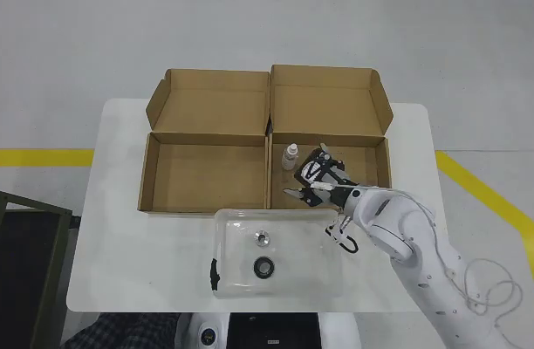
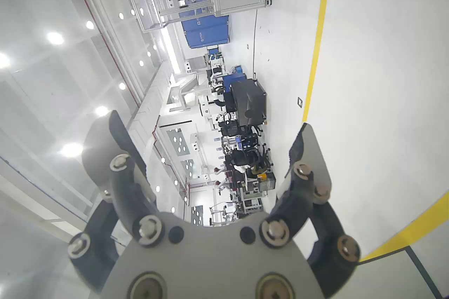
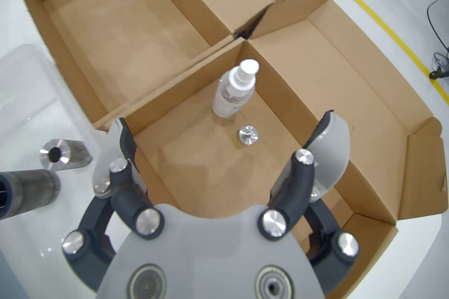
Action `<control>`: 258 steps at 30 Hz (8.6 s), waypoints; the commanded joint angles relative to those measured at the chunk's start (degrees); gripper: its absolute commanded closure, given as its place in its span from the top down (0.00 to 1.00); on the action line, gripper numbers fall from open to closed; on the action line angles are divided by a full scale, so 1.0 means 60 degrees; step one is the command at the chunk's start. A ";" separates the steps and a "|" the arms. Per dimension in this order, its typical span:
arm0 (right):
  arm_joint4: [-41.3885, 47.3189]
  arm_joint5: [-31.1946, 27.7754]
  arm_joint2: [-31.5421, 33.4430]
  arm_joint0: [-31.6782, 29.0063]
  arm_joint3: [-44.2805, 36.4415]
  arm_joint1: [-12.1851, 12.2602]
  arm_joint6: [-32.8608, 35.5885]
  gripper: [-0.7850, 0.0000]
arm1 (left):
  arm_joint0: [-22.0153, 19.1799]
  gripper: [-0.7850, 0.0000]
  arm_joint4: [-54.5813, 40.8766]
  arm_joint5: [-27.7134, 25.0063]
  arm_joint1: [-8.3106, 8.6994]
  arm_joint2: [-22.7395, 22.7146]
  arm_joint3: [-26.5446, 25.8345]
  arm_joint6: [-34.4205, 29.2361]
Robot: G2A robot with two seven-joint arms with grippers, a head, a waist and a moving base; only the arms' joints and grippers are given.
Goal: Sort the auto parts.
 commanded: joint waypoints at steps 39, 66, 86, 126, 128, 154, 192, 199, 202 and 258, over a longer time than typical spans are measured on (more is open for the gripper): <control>-0.0541 -0.2402 -0.1913 -0.0719 -0.0029 0.0018 -0.0812 0.69 | 0.0000 1.00 0.0000 0.0000 0.0000 0.0000 0.0000 0.0000; -0.0332 -0.2307 -0.2667 0.0251 0.1465 -0.0186 -0.0245 0.54 | 0.0000 1.00 0.0000 0.0000 0.0000 0.0000 0.0000 0.0000; -0.0126 -0.2294 -0.3084 0.0715 0.2194 -0.0327 0.0032 0.48 | 0.0000 1.00 0.0000 0.0000 0.0000 0.0000 0.0000 0.0000; 0.1360 -0.2548 -0.2027 0.0379 0.0982 -0.0161 -0.1503 0.00 | 0.0000 1.00 0.0000 0.0000 0.0000 0.0000 0.0000 0.0000; 0.1467 -0.2433 -0.1888 0.0326 0.0954 -0.0152 -0.1757 0.00 | 0.0000 1.00 0.0000 0.0000 0.0000 0.0000 0.0000 0.0000; 0.3423 -0.2247 -0.0381 -0.0150 0.0455 0.0003 -0.3077 0.00 | 0.0000 1.00 0.0000 0.0000 0.0000 0.0000 0.0000 0.0000; 0.2882 -0.1480 -0.1429 0.1324 0.1750 -0.0272 -0.3066 0.00 | 0.0000 1.00 0.0000 0.0000 0.0000 0.0000 0.0000 0.0000; 0.2192 -0.0321 -0.2411 0.2357 0.2735 -0.0629 -0.2892 0.00 | 0.0000 1.00 0.0000 0.0000 0.0000 0.0000 0.0000 0.0000; 0.1961 0.0144 -0.2779 0.2785 0.3175 -0.0795 -0.2750 0.00 | 0.0000 1.00 0.0000 0.0000 0.0000 0.0000 0.0000 0.0000; 0.0500 0.2103 -0.5175 0.5283 0.7686 -0.3069 -0.1465 0.38 | 0.0000 1.00 0.0000 0.0000 0.0000 0.0000 0.0000 0.0000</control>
